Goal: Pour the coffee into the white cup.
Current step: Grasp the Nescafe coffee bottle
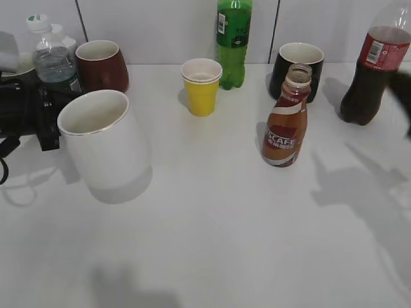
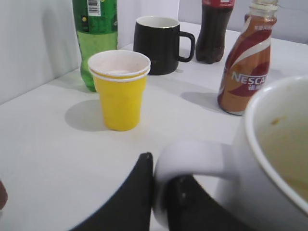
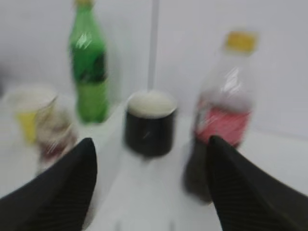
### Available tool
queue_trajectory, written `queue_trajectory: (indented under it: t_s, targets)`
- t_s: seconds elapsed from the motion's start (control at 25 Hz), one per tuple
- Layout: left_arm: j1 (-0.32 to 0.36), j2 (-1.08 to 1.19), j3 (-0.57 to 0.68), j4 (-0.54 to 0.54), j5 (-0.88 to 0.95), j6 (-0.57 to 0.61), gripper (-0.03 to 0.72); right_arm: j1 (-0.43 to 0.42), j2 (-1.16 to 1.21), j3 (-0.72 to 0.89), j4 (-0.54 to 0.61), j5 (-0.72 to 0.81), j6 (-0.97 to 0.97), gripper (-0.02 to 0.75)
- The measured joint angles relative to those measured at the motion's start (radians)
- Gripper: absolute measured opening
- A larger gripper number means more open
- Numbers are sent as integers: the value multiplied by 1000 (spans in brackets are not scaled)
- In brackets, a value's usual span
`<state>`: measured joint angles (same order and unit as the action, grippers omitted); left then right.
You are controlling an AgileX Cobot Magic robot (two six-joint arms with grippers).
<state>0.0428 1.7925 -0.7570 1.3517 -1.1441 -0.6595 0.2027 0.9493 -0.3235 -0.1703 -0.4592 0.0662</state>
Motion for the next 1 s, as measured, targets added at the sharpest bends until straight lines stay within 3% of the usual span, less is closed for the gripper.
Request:
queue_trajectory:
  t_s: [0.16,0.4,0.52,0.68,1.0]
  targets:
    - [0,0,0,0,0,0,45,56,147,65,-30,-117,1,552]
    - [0,0,0,0,0,0,45,63,377,88,-46,-269,30,552]
    - [0,0,0,0,0,0,45,63,493,86,-120,-342,72,584]
    - [0,0,0,0,0,0,45,64,634,34,-219,-391,123,661]
    - [0,0,0,0,0,0,45,64,843,-114,-250,-446,133,671]
